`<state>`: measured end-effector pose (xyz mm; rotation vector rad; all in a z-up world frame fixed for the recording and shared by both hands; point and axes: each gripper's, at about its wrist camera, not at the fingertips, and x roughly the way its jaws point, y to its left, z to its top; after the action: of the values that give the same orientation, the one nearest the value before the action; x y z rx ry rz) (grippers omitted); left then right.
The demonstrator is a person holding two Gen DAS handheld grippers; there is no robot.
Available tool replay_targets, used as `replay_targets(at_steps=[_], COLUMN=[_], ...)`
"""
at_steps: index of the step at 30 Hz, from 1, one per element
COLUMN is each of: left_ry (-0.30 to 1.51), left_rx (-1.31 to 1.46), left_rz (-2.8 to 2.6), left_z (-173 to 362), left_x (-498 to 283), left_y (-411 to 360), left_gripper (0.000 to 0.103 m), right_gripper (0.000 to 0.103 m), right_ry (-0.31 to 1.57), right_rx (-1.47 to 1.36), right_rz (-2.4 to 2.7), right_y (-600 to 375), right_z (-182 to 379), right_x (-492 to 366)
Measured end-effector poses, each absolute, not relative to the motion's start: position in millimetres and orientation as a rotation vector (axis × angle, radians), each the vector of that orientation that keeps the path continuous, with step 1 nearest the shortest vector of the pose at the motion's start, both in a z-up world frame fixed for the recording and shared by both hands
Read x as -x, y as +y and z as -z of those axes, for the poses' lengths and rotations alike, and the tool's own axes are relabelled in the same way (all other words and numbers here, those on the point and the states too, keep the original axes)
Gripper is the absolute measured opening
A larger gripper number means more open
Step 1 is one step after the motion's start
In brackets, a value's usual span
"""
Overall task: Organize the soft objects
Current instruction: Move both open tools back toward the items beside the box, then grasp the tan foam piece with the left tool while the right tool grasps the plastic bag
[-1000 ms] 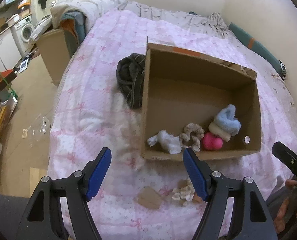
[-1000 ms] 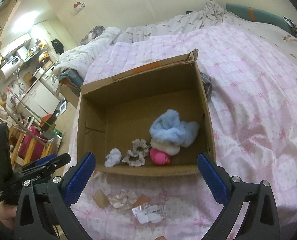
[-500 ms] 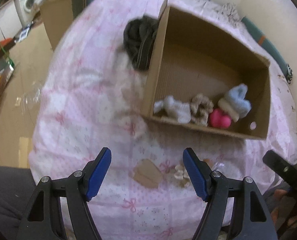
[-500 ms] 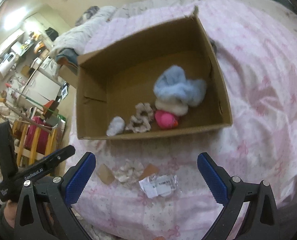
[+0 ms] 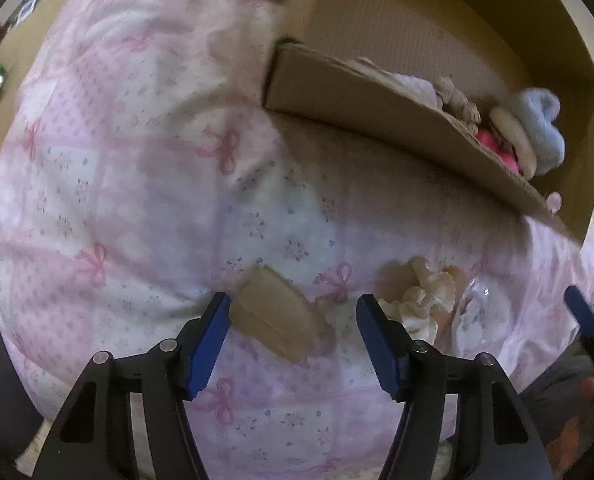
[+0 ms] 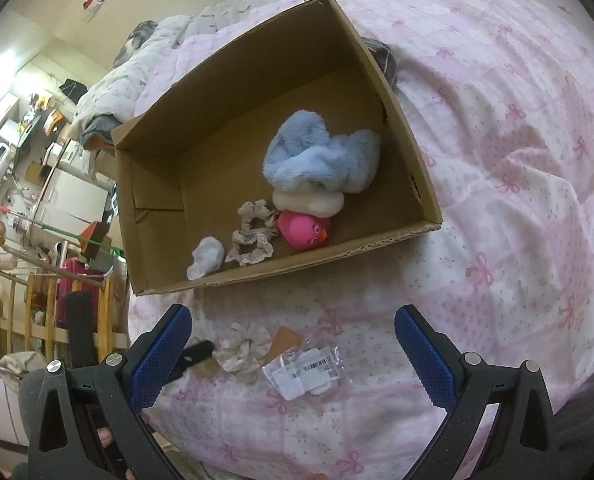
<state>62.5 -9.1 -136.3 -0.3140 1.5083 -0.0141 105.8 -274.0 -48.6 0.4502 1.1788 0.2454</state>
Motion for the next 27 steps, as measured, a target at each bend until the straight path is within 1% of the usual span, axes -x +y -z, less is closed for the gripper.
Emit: replay_targets(at_steps=[1,2,3,4,5,7,9,13,17,20,23,25,26,27], left_ry=[1.509,1.512,1.516,1.519,1.522,1.524,1.486,1.396,1.309,1.312,1.325,1.322,1.321,1.321], left_rx=[0.301,0.284,0.275,0.291,0.314,0.333,0.312,0.369,0.319,0.325,0.326,0.321,0.321,0.317], left_rz=[0.014,0.012,0.016,0.028,0.044,0.075,0.057,0.055,0.03,0.016,0.011,0.014,0.019,0.024], left_z=[137,137,138,139,139,136,125,88,61,60,67,67,67,66], left_x=[-62,-62,-62,-62,-61,-60,-57,-47,-34,-32,-39,-41,-42,-42], left_y=[-10,-11,-11,-10,-9,-6,-4,10,17,21,21,20,19,22], left_gripper=[0.047,0.03,0.028,0.02,0.01,0.009,0.009,0.009,0.009,0.009,0.009,0.009,0.009,0.009], right_gripper=[0.103,0.103,0.103,0.103,0.103,0.103,0.103,0.103,0.103,0.103,0.103,0.103,0.1,0.098], right_ry=[1.18,1.179,1.181,1.182,1.184,1.186,1.187,1.186,1.195,1.262,1.381,1.422,1.438,1.455], right_rx=[-0.451,-0.453,-0.456,-0.457,-0.457,-0.454,-0.451,-0.462,-0.491,-0.497,-0.459,-0.408,-0.373,-0.348], right_rz=[-0.246,-0.247,-0.249,-0.25,-0.251,-0.253,-0.253,-0.252,-0.263,-0.264,-0.279,-0.286,-0.293,-0.304], right_y=[-274,-274,-274,-274,-274,-272,-272,-275,-278,-276,-264,-254,-249,-243], right_z=[49,49,50,49,50,50,51,49,50,61,81,88,91,94], right_x=[-106,-106,-106,-107,-107,-106,-107,-105,-104,-104,-105,-105,-105,-104])
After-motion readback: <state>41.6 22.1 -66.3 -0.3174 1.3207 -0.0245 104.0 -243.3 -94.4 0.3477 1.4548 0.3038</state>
